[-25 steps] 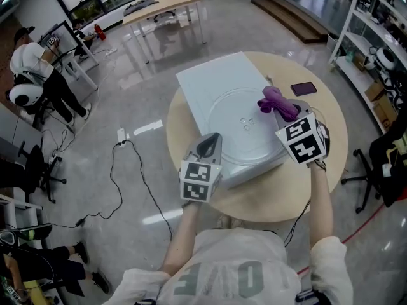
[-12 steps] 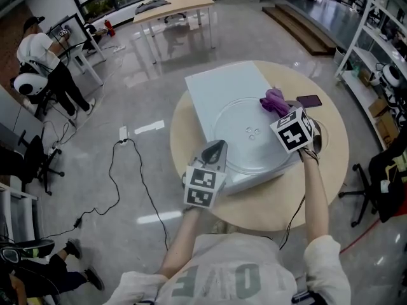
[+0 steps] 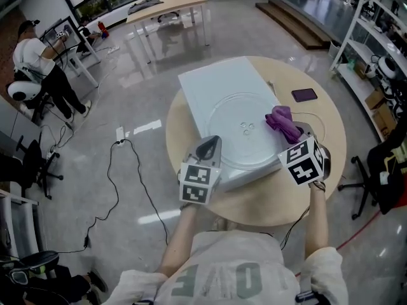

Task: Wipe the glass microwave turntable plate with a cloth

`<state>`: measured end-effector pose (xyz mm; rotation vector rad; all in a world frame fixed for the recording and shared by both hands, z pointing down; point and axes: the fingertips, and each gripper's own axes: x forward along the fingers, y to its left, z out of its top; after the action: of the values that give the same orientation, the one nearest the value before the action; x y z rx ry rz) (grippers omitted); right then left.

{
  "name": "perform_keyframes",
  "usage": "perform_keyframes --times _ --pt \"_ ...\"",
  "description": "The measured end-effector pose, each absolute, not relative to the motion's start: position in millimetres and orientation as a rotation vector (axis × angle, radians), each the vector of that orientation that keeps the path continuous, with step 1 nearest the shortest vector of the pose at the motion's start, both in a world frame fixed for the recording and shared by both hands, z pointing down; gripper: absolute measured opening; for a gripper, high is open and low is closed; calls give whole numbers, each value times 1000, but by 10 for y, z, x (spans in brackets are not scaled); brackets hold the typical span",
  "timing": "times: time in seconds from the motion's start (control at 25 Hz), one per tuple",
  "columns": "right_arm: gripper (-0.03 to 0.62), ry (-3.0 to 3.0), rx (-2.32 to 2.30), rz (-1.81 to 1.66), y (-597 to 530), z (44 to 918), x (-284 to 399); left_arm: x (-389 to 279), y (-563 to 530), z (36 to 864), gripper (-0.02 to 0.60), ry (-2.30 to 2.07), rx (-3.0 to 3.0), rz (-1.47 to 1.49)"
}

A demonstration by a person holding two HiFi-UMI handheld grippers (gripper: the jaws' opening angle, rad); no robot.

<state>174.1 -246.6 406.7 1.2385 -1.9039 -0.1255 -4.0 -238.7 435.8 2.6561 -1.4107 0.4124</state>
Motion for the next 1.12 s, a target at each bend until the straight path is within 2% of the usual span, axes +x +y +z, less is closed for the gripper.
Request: perform_keyframes --times 0.68,0.96,1.12 --pt "48 -1905 1248 -81 -1686 4150 1821 -27 -2400 4388 -5 -1424 2645 416" --pt "48 -1958 1395 -153 -2364 3668 1886 -71 -2412 4365 -5 -1435 2646 405" --pt "48 -1953 1383 -152 -2988 3704 1874 -20 -2415 4376 -5 -1438 2649 406"
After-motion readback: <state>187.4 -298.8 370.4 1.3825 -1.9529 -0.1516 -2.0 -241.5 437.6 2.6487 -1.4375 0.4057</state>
